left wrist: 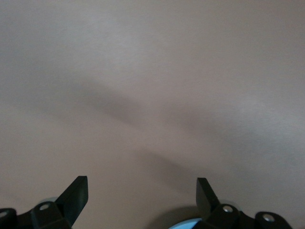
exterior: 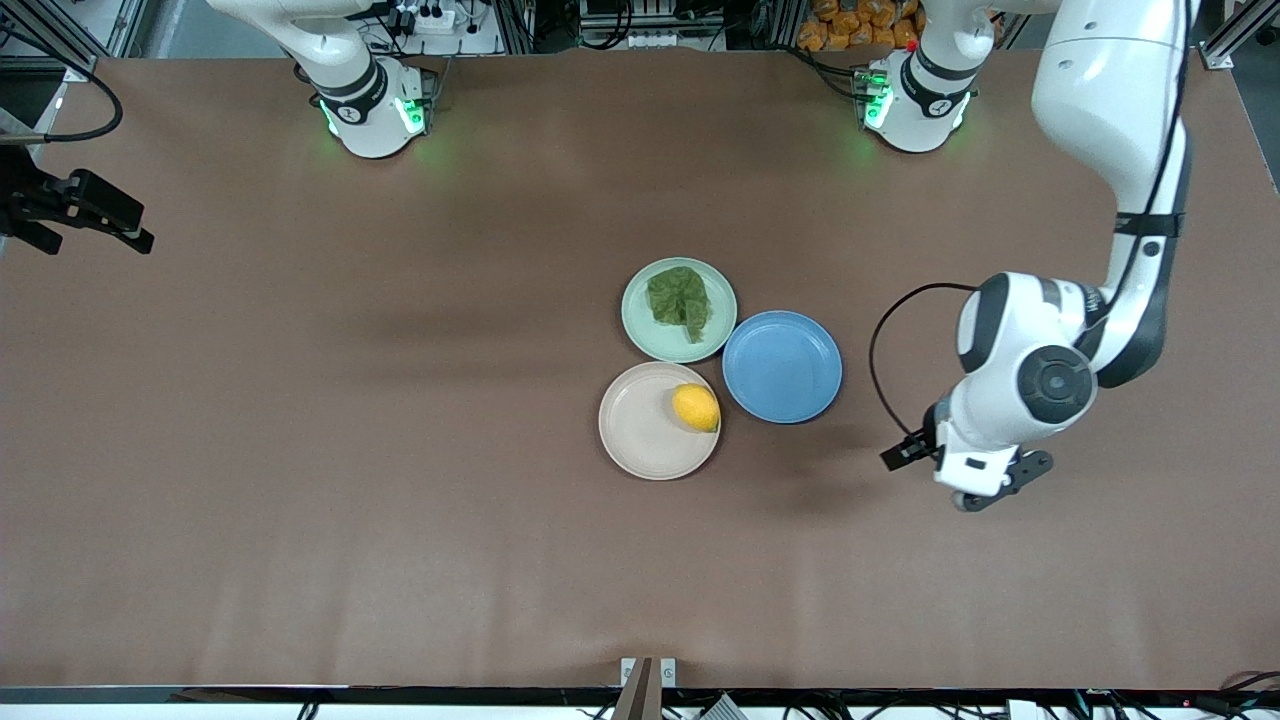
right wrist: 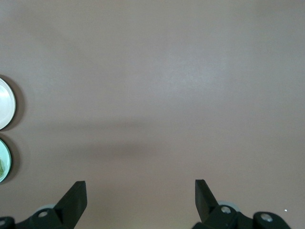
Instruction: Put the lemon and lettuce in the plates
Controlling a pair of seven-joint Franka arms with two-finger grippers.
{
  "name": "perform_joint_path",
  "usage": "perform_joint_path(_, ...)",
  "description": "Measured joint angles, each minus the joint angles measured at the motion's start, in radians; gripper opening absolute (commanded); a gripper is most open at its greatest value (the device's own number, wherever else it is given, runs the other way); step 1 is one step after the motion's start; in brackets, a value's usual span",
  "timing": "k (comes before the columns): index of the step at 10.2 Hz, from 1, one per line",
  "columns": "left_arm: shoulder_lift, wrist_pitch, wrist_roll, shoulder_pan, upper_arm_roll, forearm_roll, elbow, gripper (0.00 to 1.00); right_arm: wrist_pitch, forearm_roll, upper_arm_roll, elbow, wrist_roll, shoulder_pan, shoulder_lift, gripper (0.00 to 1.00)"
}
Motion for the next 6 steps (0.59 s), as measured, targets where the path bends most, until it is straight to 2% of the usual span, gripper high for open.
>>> perform_joint_path(4,-0.237,-0.001,0.111,0.109,-0.05,-0.021,-0.246,1.0,-0.002,0.0,-0.003,-0.001,0.0,0.005,-0.001,1.0)
perform_joint_path(6,-0.368,-0.001,0.114,0.117,-0.059,-0.025,-0.371,1.0,0.0,0.0,-0.003,-0.002,0.0,0.006,-0.001,1.0)
